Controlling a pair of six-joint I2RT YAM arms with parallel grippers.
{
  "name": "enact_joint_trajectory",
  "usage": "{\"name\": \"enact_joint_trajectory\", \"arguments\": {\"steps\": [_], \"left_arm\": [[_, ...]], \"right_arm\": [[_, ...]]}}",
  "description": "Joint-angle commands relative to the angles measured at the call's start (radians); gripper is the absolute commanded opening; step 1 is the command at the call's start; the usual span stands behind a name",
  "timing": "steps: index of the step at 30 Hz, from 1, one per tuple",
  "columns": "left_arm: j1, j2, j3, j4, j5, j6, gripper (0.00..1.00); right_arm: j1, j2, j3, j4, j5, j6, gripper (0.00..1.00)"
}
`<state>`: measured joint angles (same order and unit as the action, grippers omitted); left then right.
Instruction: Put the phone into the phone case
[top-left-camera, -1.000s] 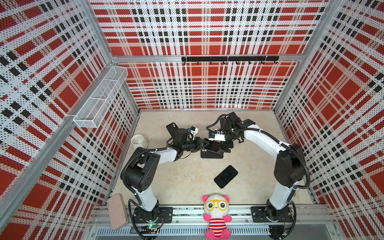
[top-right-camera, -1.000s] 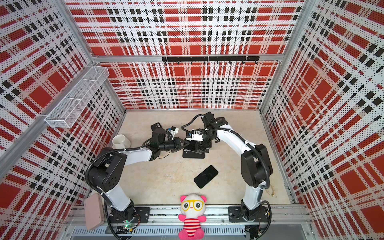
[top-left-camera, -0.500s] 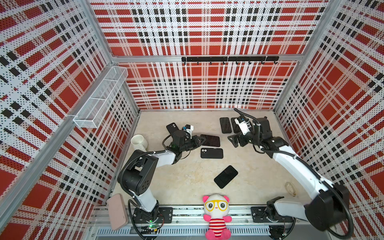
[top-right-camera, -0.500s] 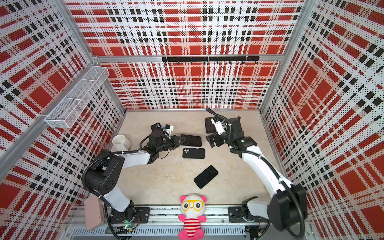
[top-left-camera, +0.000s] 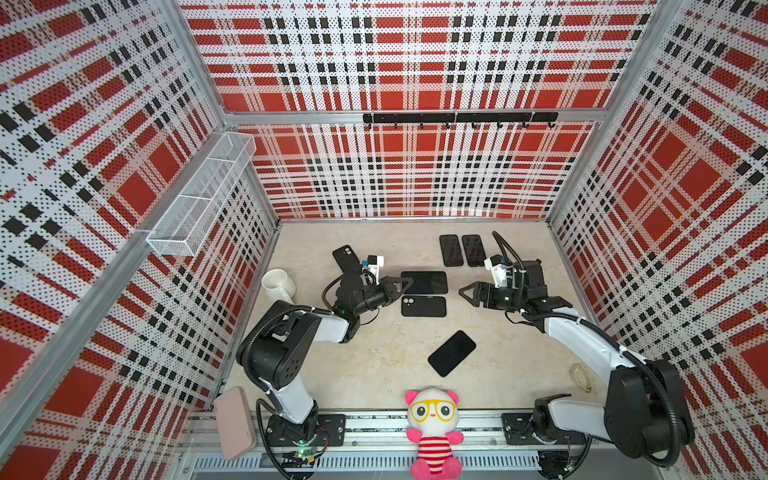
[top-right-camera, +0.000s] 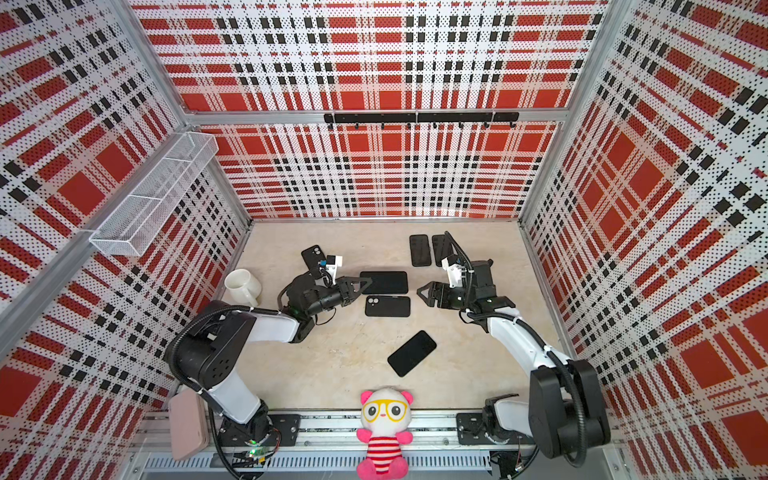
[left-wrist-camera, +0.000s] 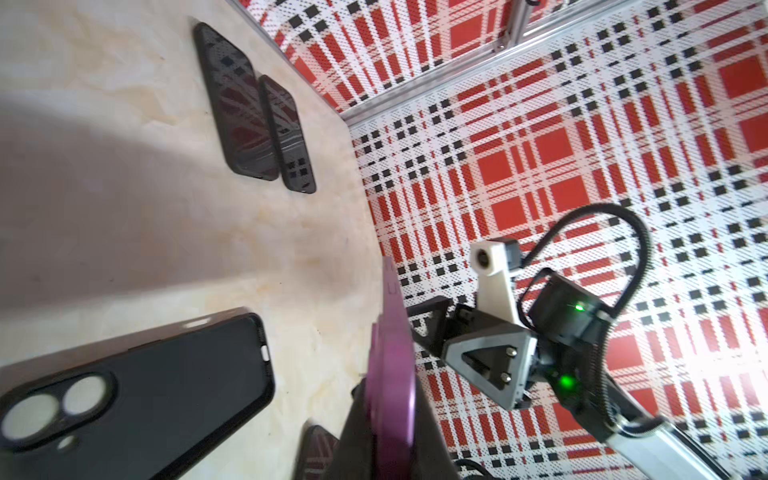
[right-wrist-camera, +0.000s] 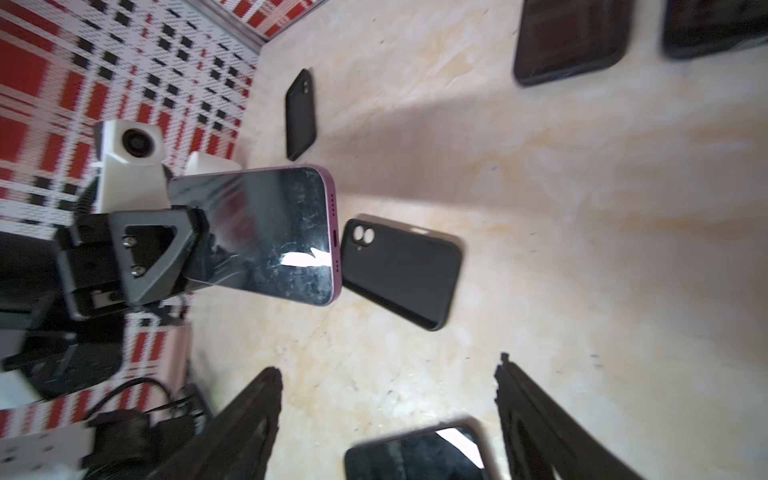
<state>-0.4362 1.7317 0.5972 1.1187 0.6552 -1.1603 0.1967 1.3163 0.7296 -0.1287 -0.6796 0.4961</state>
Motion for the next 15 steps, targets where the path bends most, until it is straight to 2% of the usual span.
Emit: {"name": "enact_joint_trajectory", "arguments": {"steps": [1, 4, 15], "left_arm": [[-0.019, 0.034, 0.010, 0.220, 0.048, -0.090, 0.00], [-0.038, 0.057, 0.024, 0.226, 0.067, -0.096, 0.00], [-0.053, 0.102, 0.045, 0.227, 0.100, -0.112, 0.00]], "right_arm": [[-0.011, 0.054, -0.033, 0.213, -0.248, 0.141, 0.80], [-0.015, 0.103, -0.059, 0.367, -0.331, 0.216, 0.78], [-0.029, 0.218, -0.079, 0.608, -0.480, 0.333, 0.57]]}}
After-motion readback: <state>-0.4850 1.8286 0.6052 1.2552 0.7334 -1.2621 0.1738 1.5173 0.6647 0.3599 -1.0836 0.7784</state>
